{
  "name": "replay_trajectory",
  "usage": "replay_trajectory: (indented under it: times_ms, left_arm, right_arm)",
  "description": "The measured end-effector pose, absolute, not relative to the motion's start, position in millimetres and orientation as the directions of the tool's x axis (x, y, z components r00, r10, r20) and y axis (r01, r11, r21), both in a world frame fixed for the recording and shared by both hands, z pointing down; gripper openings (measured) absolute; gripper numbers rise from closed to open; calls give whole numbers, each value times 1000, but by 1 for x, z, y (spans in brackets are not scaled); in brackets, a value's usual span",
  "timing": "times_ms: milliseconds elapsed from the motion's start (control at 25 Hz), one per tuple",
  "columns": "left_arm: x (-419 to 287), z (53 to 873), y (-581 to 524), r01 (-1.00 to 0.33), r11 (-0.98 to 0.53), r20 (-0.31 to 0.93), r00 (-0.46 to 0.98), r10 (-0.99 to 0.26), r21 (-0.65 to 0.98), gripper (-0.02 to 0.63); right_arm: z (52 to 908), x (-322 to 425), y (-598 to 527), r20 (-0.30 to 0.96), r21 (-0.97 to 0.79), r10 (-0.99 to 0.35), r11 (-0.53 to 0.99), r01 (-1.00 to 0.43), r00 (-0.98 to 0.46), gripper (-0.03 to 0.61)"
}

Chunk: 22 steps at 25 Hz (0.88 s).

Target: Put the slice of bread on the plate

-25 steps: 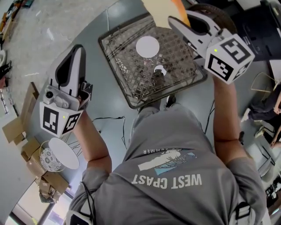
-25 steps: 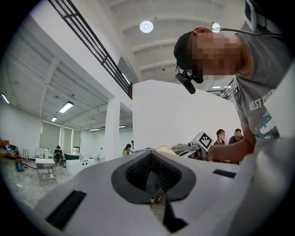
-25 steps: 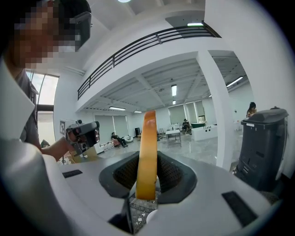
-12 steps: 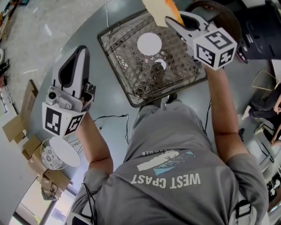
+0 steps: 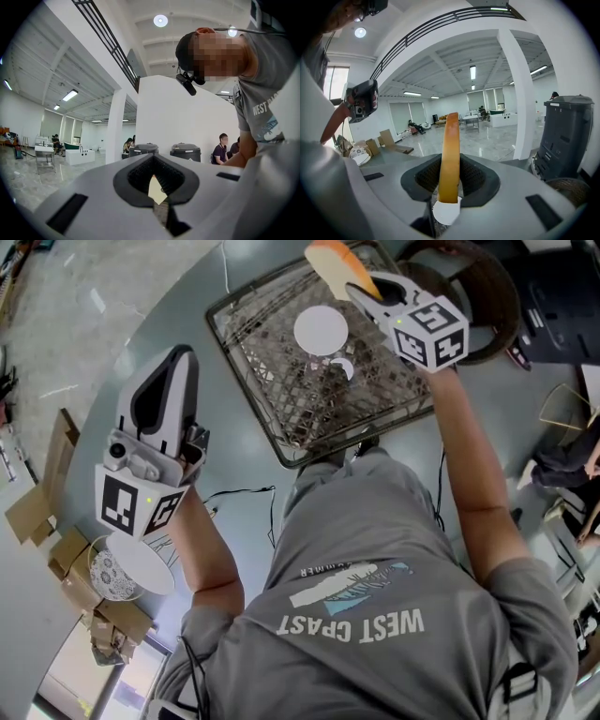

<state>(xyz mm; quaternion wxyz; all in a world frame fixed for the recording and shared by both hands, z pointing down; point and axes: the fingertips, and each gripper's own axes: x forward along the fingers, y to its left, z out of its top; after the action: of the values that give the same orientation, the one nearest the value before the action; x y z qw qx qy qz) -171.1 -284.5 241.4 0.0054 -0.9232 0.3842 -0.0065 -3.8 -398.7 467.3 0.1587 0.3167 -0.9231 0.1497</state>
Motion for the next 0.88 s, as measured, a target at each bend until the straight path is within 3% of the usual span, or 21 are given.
replay_trajectory:
  times_ms: [880]
  left_arm:
    - [-185,280,-299,-724,-688,78,690,-720,53,8]
  right_arm:
    - [635,-21,-411,619,-82,-424,802,-591,-661,92]
